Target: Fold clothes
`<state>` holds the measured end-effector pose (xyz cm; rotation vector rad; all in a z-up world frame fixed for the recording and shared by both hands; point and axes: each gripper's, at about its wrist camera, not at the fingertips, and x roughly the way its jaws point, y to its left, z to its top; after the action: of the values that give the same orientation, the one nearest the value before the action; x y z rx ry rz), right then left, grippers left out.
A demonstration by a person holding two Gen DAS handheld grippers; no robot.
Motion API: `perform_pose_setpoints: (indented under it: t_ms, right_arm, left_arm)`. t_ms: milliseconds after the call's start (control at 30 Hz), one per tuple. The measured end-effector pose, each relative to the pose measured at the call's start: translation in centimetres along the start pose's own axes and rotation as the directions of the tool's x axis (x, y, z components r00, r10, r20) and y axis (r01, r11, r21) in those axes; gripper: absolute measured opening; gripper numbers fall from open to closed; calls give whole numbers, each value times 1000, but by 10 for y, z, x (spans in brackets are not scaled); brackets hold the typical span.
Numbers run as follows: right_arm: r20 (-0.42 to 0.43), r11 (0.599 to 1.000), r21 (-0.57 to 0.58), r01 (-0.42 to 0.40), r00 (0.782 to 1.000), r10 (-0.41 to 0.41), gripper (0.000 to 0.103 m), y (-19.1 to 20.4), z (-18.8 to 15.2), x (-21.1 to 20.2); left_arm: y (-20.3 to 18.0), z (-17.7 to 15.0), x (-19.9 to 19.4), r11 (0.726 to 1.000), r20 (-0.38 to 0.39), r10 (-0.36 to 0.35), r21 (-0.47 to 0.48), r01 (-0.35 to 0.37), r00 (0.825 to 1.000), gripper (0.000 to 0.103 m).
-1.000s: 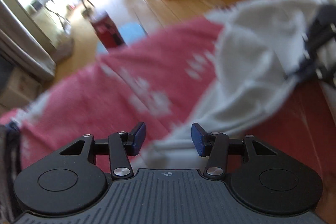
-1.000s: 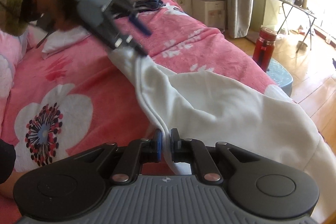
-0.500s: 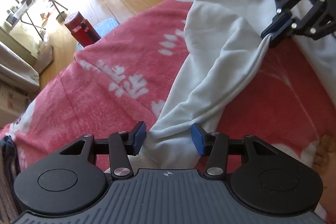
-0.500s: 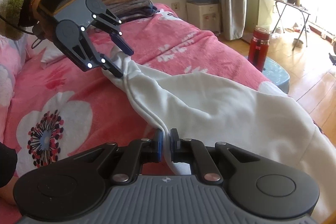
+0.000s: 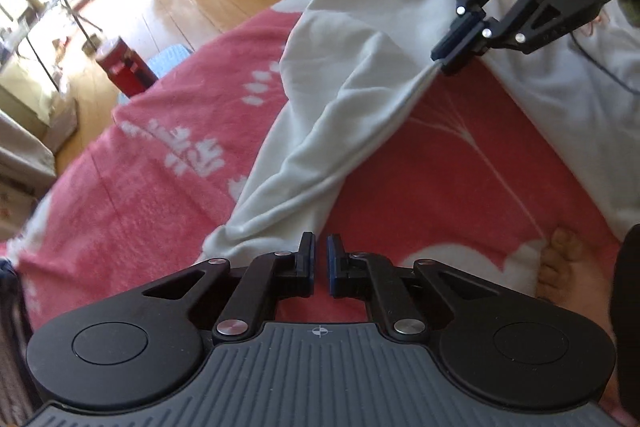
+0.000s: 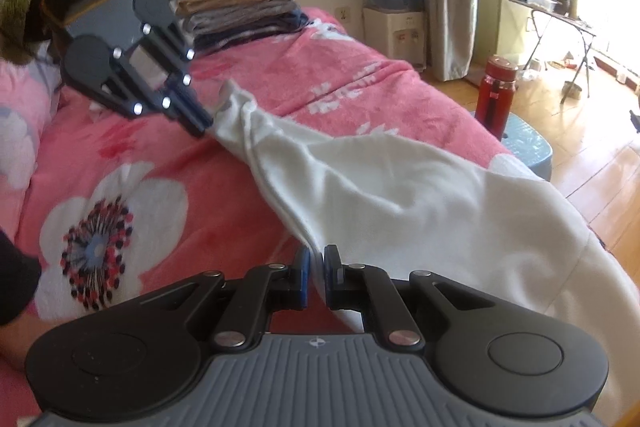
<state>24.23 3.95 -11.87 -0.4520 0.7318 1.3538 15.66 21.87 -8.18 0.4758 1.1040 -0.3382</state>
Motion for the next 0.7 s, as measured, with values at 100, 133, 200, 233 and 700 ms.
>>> perform_pose_setpoints:
  t_ms: [100,133,200,233,700]
  right_arm:
    - [-18,999,-31,10,1000,-10,7,7,-2,3]
    - [-20,999,-35,19,1000,-20,9,9,-1,3]
    - [-15,998,-44,42,999,-43,9,13,0,4]
    - [-9,998,-51,49,999,-49,9,16,1,3]
    - [57,935,-327,140,990,-128,35,83,33,66]
  left_arm:
    - [0,6,4,998,26,65,15,-65,998,9]
    - [0,8,6,997,30,74,23,-74,997,14]
    - [-2,10,8,995,36,79,51,-81,996,29]
    - [-4,10,9,993,33,88,73,-90,996,33]
    - [68,-26,11,986,-74,101,-127,-110,992,90]
